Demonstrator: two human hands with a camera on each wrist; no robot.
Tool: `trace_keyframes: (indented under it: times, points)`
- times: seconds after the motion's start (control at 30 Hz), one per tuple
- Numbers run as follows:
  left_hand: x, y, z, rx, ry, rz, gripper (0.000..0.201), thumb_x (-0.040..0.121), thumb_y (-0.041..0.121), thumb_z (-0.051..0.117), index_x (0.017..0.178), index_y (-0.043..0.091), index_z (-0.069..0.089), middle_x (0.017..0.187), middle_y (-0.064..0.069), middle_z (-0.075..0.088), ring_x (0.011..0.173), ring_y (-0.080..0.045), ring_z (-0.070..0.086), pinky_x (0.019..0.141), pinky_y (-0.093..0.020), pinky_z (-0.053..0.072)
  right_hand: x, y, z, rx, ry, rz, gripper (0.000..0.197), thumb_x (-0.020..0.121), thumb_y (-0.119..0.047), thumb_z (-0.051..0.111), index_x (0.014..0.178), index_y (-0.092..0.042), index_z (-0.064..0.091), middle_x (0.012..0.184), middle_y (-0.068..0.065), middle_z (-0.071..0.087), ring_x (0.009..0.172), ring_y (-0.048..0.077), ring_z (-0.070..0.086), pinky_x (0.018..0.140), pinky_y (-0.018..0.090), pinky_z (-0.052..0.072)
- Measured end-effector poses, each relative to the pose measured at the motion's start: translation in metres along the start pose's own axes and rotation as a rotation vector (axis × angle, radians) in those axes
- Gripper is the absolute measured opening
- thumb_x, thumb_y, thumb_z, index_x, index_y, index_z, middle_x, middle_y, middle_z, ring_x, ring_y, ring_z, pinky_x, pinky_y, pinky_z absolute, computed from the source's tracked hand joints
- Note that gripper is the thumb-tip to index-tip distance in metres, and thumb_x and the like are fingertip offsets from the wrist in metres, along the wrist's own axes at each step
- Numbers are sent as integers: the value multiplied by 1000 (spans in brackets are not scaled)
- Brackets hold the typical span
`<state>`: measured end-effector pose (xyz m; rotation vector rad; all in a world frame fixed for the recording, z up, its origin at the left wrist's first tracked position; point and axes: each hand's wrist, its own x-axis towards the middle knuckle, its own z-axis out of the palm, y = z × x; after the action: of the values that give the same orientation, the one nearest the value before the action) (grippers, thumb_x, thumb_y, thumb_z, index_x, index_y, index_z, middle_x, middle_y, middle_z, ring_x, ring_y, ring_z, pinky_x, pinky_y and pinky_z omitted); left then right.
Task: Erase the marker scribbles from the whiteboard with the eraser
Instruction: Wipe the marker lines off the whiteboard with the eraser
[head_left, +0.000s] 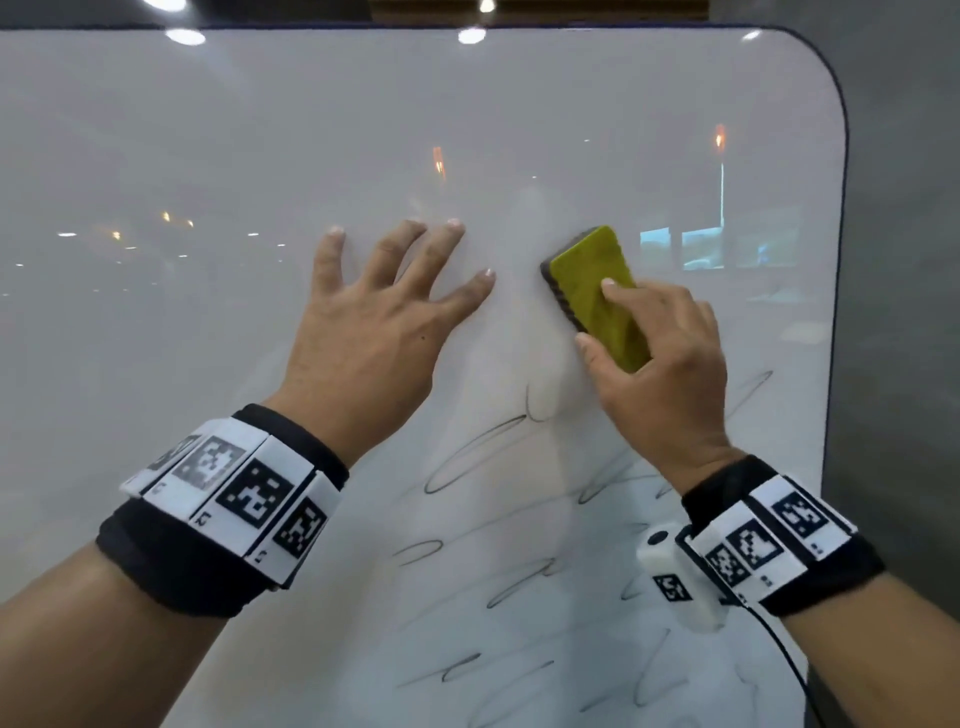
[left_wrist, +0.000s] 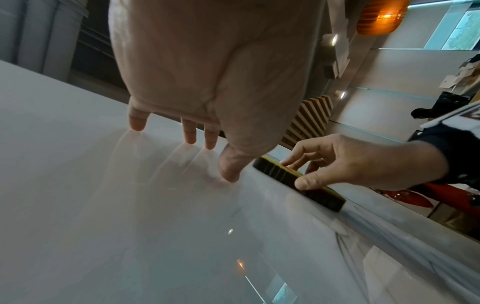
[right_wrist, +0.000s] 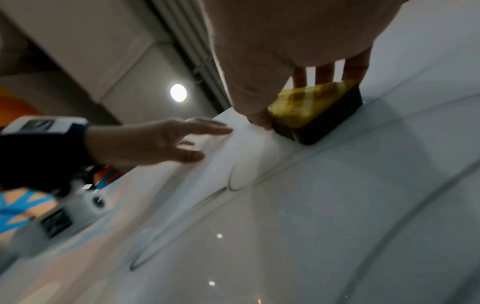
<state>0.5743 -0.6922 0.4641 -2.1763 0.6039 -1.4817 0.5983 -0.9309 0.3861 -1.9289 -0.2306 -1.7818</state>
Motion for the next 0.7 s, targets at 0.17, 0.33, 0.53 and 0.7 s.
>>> trace_keyframes:
  times: [0.17,0.33,0.53,0.7]
  points:
    - [-21,-8,5,-8,18,0,68,83,12,69,143,32,47,158,-7,31,142,-30,32,107,-66,27,-45,-45,16,15,-33,-40,43,81,-25,75,123,-17,68,115,9,62,93,31,53,83,34,46]
    - [-33,-11,7,-34,32,7,65,84,10,67,143,31,48,158,-8,32,143,-30,32,109,-65,26,-57,-50,14,7,-164,-272,39,83,-26,74,120,-15,69,116,10,64,90,32,55,77,44,50]
    - [-49,-16,10,-45,24,11,65,86,8,64,144,30,47,158,-8,32,143,-30,32,110,-64,26,-38,-38,16,18,23,81,43,83,-28,74,124,-17,67,117,9,63,97,34,56,88,21,35]
    - [-60,-18,7,-44,-11,8,58,88,14,43,144,27,46,158,-10,31,143,-32,32,110,-63,26,-110,-91,32,50,-172,-190,35,88,-28,71,121,-20,63,117,10,63,90,31,52,75,43,48]
